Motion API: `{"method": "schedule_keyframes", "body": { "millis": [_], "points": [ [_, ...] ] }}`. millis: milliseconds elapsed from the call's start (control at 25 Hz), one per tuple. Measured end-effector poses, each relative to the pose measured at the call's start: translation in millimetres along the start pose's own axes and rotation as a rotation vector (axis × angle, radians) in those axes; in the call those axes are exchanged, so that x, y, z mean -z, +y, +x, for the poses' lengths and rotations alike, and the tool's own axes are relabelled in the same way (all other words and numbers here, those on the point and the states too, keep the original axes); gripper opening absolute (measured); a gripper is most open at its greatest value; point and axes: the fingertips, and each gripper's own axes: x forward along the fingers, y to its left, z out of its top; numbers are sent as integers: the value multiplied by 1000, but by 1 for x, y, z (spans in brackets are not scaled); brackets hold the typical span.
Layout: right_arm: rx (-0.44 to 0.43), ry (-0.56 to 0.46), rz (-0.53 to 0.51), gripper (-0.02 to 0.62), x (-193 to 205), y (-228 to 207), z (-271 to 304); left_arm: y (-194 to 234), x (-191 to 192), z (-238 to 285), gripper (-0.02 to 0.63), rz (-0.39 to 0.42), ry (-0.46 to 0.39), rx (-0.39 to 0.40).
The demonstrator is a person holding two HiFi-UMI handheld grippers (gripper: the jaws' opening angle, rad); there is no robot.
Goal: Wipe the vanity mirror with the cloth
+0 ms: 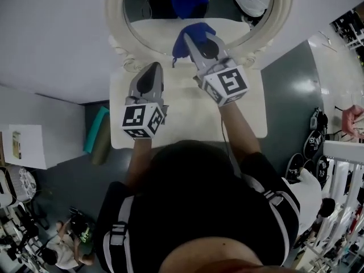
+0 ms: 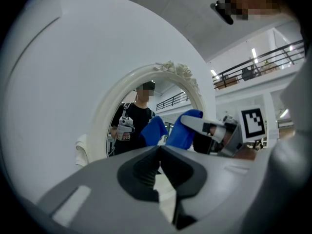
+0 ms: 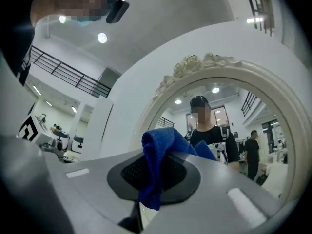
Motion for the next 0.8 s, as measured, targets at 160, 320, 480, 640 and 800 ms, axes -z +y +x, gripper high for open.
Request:
{"method": "schedule_keyframes", "body": {
  "millis": [160, 320, 480, 640, 800],
  "points": [
    [69, 40, 31, 29, 18, -11, -35, -10, 9, 1, 8, -5, 15, 1],
    [152, 93, 88, 29, 53, -18, -81, -22, 25, 1, 8, -3, 44, 10],
    [232, 167, 162, 31, 96, -17, -120, -28, 45, -5, 8, -25, 80, 9],
    [272, 168, 206, 29, 101, -16, -137, -39, 54, -7, 8, -20, 93, 26],
    [286, 144, 204, 31, 95, -17, -141, -45, 56, -7, 8, -7, 94, 36]
  ]
}}
